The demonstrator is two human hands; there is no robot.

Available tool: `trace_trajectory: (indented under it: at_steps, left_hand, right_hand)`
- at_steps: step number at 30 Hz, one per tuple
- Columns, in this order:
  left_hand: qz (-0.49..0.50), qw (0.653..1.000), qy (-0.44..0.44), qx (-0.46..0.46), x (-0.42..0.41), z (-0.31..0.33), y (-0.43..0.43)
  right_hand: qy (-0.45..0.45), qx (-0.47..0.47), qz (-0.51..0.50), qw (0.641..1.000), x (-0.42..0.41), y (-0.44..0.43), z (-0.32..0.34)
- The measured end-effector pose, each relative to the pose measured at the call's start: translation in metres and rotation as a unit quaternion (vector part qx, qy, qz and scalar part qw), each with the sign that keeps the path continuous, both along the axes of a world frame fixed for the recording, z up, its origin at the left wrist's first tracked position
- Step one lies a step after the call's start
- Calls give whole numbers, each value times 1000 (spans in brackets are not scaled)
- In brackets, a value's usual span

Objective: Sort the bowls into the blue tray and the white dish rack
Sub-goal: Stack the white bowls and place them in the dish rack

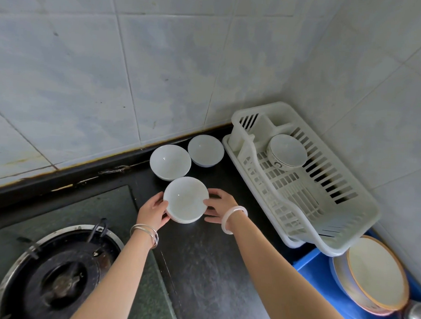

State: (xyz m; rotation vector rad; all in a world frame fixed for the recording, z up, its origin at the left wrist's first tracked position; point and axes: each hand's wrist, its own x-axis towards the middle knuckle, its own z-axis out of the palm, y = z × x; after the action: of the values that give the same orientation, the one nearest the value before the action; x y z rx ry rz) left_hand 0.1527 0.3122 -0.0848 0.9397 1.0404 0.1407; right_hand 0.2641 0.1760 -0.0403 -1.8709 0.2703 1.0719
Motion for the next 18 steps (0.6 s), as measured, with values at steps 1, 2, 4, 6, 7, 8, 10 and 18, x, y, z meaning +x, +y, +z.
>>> trace_trajectory:
  at_steps: [1,2,4,6,7,8,10,18]
  left_hand:
    - [-13,1000,6,-7,0,2,1]
    - [-28,999,13,-9,1,4,2]
    - [-44,999,24,-3,1,8,1]
    - [-54,998,23,5,1,12,-2]
    - [-64,998,17,9,0,14,-4]
    - [-77,997,10,11,-1,16,-5]
    - [-103,995,-3,14,0,22,-9]
    - [-175,982,-69,32,38,74,-43]
  right_hand:
    - [49,37,-22,998,1,-1,0]
    - [77,62,-32,995,2,-2,0]
    - [81,80,-29,993,4,-3,-3]
    - [54,73,-18,996,3,-3,-5]
    - [39,66,-11,997,3,-4,-5]
    - [26,61,-3,998,3,-6,-5]
    - [3,60,0,998,4,-16,-3]
    - [-83,128,-45,987,26,-78,46]
